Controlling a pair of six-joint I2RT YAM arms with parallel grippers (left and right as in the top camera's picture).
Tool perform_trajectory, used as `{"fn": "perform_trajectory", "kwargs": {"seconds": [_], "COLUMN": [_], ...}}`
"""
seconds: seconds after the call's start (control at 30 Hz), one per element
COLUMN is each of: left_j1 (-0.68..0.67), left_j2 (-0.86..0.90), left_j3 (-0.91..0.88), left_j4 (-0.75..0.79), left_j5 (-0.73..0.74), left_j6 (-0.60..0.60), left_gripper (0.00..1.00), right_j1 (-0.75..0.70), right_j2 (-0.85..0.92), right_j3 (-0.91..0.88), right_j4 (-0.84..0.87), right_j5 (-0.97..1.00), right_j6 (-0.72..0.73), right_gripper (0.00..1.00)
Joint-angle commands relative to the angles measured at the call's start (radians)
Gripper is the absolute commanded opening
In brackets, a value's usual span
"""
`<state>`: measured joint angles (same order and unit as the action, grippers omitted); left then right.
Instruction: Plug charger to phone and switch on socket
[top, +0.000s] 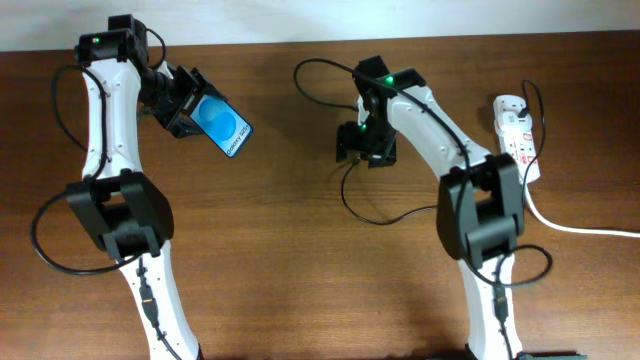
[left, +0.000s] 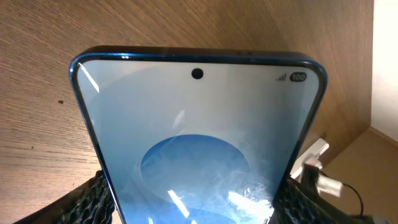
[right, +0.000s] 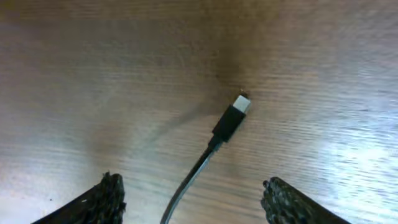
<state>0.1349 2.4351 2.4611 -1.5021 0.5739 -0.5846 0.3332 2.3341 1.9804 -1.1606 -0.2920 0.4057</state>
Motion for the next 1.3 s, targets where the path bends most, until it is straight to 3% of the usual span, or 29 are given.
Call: {"fn": "perform_trajectory", "kwargs": {"seconds": [0.0,0.2,0.3,0.4,0.63,0.73,1.17,1.27], "left_j1": [-0.002,-0.004,-0.004,-0.007,-0.061,-0.066,-0.067,-0.068], "left_j2": [0.005,0.005,0.005,0.005,0.005,0.005,0.005,0.005], "left_j3": [0.029,0.029,0.029,0.029,0.029,0.029,0.029,0.029], "left_j4": [0.001,-0.024,-0.086,-0.09,-0.15,-0.161,-0.161,-0.161], "left_j5": [0.032,0.033,0.054,0.147,0.19,0.19,0.198,0.286], "left_j6": [-0.006,-0.017,-0.127,-0.138,-0.457,-0.525,-0.575,-0.574], "left_gripper": [0.0,0.0,0.0,0.0,0.0,0.0,0.0,0.0], "right_j1": [-0.008,-0.012,-0.013,-0.006,0.075,0.092,0.107,0.161], "right_j2": [0.042,0.04,0.019,-0.003,-0.008,-0.026,-0.102,-0.09], "right_j3": [0.047,0.079,0.229,0.367,0.444,0.444,0.446,0.441], "right_j4": [-0.008,-0.011,-0.063,-0.117,-0.069,-0.031,0.003,0.019], "right_j5": [-0.045,-0.103,-0.149,-0.15,-0.247,-0.247,-0.28,-0.161], "right_j6": [-0.008,-0.086,-0.122,-0.136,-0.136,-0.136,-0.136,-0.055], "right_gripper": [0.68,0.59,0.59,0.6,0.59,0.59,0.72,0.72]}}
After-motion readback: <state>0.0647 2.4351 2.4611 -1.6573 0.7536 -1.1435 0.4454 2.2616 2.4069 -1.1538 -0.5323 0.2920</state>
